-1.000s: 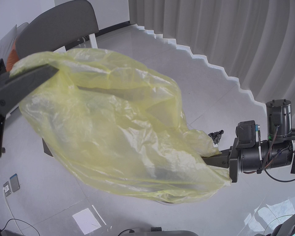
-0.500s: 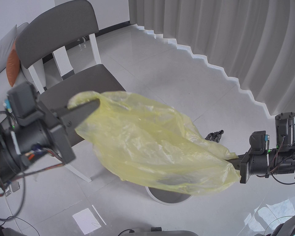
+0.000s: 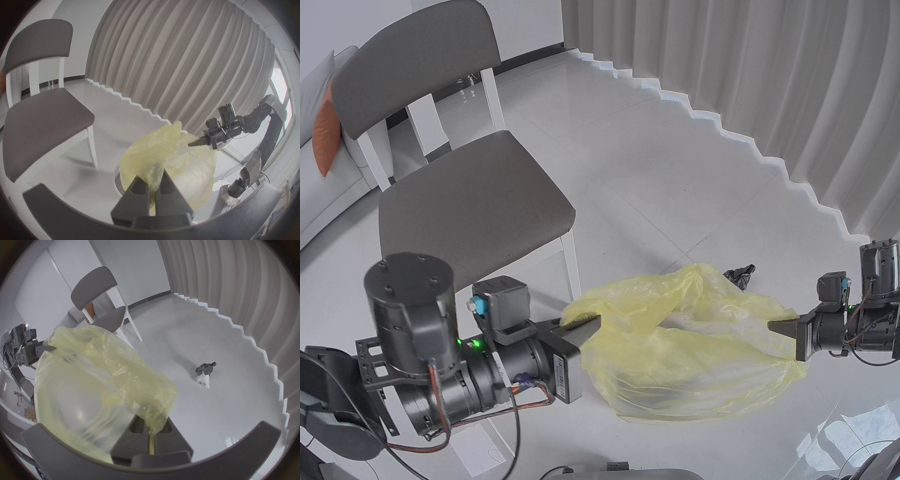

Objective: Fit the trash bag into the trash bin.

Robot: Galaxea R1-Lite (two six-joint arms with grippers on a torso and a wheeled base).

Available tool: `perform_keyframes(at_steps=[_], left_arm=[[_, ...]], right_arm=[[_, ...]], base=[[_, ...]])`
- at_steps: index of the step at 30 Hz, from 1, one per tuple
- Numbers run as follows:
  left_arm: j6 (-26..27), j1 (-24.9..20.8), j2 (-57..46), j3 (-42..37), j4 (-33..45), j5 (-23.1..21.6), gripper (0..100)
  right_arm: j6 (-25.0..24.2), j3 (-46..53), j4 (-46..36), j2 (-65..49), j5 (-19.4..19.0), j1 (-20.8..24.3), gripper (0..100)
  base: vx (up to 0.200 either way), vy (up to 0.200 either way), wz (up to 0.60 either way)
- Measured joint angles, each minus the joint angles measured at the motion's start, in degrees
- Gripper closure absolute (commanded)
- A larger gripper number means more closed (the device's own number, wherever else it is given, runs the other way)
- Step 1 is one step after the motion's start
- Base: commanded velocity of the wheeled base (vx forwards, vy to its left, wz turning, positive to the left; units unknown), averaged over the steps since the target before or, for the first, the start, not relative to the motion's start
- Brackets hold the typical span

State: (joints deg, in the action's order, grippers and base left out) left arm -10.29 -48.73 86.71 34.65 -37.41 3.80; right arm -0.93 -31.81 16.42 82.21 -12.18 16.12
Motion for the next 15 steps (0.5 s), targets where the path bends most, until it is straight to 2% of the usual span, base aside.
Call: perform_keyframes(at_steps=[15], left_arm=[[-0.9, -1.0, 10.3, -0.7, -3.4, 0.7, 100]], right_arm=[[-0.4, 1.5, 18.5, 17.5, 0.2, -0.2, 100]], base=[[0.0, 0.0, 0.0]])
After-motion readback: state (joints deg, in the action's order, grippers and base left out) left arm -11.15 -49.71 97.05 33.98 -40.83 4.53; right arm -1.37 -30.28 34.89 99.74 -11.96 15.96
